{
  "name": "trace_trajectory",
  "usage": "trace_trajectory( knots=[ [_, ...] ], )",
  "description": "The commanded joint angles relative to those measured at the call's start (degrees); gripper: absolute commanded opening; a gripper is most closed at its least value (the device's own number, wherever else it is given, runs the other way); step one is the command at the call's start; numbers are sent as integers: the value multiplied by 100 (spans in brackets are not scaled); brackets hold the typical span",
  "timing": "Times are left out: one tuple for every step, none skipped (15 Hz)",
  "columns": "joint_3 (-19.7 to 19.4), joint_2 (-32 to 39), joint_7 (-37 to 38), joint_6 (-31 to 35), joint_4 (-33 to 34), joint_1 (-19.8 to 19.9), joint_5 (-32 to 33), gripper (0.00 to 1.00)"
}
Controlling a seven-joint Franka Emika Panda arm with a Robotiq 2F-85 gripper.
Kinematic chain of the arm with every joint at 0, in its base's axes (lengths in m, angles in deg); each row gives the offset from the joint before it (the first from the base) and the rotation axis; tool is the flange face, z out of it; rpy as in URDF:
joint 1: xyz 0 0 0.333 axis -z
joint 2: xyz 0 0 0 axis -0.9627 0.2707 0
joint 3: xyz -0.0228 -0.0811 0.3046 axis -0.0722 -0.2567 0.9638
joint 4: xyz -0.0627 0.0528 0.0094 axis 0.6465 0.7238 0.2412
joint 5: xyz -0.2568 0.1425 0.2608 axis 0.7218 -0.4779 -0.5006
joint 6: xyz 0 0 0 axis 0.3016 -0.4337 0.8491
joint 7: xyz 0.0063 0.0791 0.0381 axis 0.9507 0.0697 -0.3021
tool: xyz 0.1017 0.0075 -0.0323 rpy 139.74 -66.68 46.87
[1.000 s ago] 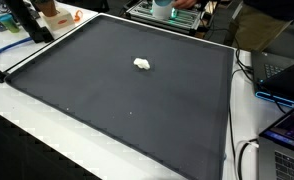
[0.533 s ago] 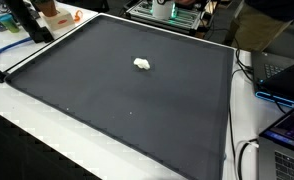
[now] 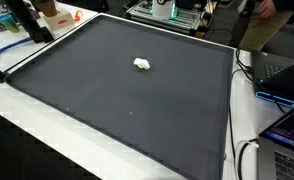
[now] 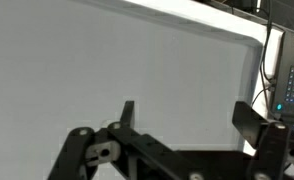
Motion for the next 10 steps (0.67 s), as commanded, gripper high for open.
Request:
trace_trajectory(
  knots=[
    [-115, -732, -126, 1376, -1355, 180, 133, 100],
    [-131, -885, -112, 1798, -1677, 214, 218, 100],
    [-152, -1049, -115, 2246, -2007, 227, 209, 100],
    [-159, -1206, -92, 2692, -2349, 212, 148, 100],
    [-103, -1372, 15, 3194, -2687, 141, 49, 100],
    [-24, -1520, 172, 3684, -2959, 65, 5, 100],
    [143, -1488, 466, 4169, -3123, -45, -4, 100],
    [332, -1460, 843, 4456, -3218, -105, 118, 100],
    [485, -1411, 1123, 4521, -3262, -181, 215, 100],
    [108, -1228, 672, 4219, -2958, -164, 202, 100]
  ],
)
